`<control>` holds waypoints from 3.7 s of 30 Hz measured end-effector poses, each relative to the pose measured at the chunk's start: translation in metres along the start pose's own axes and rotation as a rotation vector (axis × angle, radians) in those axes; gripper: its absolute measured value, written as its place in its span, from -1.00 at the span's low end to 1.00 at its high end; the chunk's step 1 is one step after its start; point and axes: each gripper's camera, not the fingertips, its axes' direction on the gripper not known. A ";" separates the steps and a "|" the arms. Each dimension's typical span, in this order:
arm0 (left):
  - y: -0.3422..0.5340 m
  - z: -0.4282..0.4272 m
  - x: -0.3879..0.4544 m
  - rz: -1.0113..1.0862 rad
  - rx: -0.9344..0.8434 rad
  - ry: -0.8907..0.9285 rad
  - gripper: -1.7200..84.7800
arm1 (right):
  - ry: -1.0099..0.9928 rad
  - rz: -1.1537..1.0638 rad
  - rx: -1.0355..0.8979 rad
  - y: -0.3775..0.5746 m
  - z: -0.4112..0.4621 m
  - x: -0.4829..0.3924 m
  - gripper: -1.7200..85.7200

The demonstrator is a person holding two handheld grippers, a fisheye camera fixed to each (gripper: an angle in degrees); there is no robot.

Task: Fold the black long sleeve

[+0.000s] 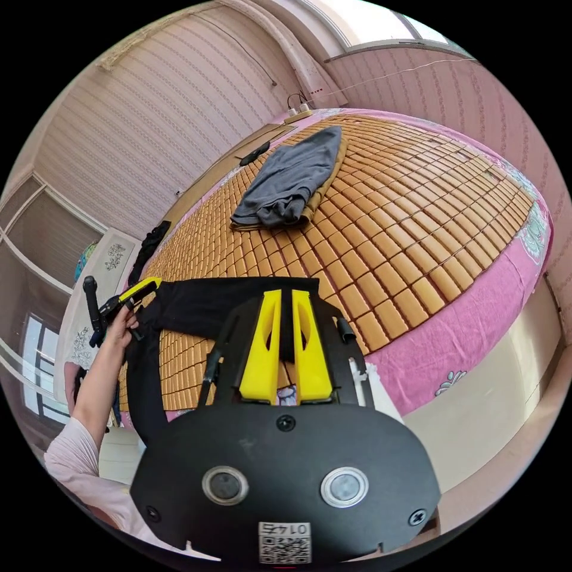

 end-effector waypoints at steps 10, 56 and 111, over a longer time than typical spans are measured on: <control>0.034 -0.022 0.121 0.200 0.057 0.504 -0.86 | 0.041 0.142 0.019 -0.010 0.034 0.020 -0.95; -0.012 -0.110 0.217 0.453 -0.071 0.662 -0.83 | 0.087 0.094 0.017 0.012 0.152 0.024 -0.97; 0.352 -0.579 -0.396 -0.647 0.376 -0.178 -0.73 | -0.407 -1.407 -0.485 0.395 0.742 -0.706 -0.96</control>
